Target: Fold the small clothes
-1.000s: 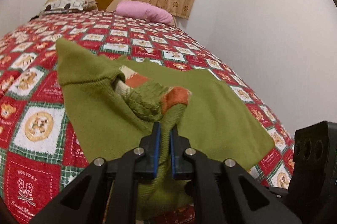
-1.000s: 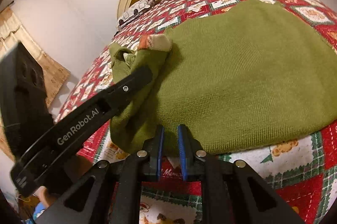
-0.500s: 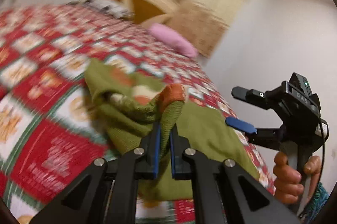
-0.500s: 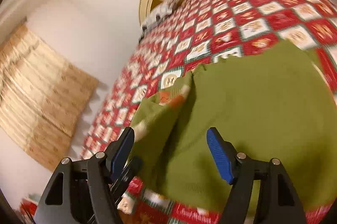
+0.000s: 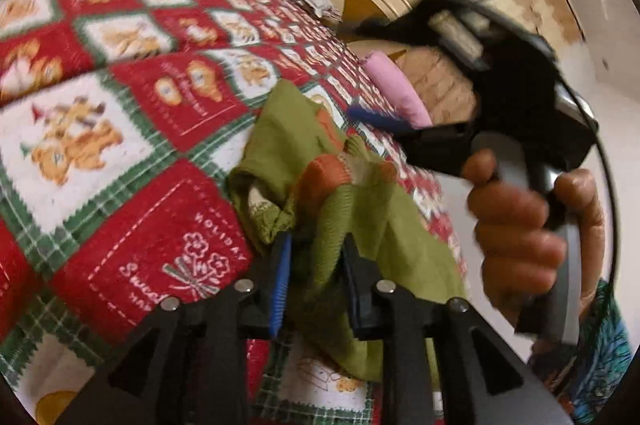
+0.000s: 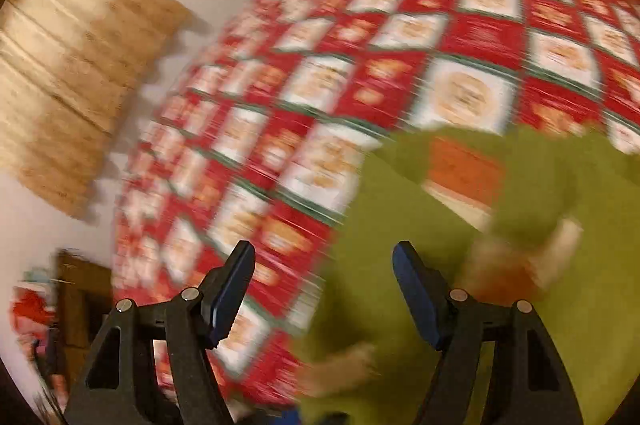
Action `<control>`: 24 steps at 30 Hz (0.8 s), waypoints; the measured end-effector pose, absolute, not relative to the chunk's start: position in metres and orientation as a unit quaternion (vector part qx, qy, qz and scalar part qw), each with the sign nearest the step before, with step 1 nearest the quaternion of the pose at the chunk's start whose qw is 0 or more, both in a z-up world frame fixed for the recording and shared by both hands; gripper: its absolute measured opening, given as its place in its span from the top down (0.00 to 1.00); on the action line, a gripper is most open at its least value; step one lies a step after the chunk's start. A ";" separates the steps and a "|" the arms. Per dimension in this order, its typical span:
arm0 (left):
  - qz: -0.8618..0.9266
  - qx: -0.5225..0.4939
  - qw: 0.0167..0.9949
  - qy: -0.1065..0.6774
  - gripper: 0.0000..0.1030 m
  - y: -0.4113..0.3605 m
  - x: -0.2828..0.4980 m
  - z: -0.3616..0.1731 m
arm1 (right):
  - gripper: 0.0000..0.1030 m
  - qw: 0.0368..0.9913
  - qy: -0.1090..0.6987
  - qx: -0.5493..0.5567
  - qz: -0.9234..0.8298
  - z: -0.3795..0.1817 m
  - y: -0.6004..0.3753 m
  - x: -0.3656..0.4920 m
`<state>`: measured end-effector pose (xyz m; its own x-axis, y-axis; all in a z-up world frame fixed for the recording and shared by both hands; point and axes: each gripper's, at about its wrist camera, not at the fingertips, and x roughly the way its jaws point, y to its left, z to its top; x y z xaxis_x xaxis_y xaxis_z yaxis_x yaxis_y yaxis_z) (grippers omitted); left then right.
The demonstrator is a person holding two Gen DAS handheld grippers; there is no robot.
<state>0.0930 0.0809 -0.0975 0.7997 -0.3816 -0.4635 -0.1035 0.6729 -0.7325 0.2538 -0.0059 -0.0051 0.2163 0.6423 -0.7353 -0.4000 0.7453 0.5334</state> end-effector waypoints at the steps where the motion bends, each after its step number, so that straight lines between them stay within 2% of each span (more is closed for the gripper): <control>1: -0.082 -0.399 0.861 0.305 0.74 0.081 0.093 -0.098 | 0.30 0.780 0.508 0.127 0.343 0.003 -0.007 0.254; 5: -0.082 -0.391 0.863 0.308 0.74 0.079 0.094 -0.097 | 0.30 0.829 0.477 0.110 0.271 0.023 -0.038 0.250; 11: -0.083 -0.396 0.861 0.308 0.74 0.083 0.092 -0.099 | 0.30 0.822 0.522 0.182 0.135 -0.017 -0.106 0.262; 14: -0.080 -0.394 0.862 0.307 0.74 0.083 0.089 -0.098 | 0.30 0.801 0.540 0.204 0.159 -0.029 -0.090 0.271; 17: -0.068 -0.395 0.865 0.302 0.74 0.085 0.087 -0.098 | 0.30 0.784 0.554 0.174 0.219 -0.025 -0.037 0.278; 20: -0.063 -0.398 0.864 0.301 0.74 0.087 0.087 -0.100 | 0.30 0.775 0.535 0.166 0.291 -0.006 0.002 0.275; 24: -0.065 -0.398 0.864 0.301 0.73 0.087 0.088 -0.100 | 0.30 0.820 0.521 0.027 0.235 0.009 0.030 0.264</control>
<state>0.0875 0.0874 -0.1002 0.8101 -0.3516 -0.4692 -0.1285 0.6743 -0.7272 0.2642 0.0297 0.0086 0.3460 0.4143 -0.8418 -0.3575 0.8878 0.2900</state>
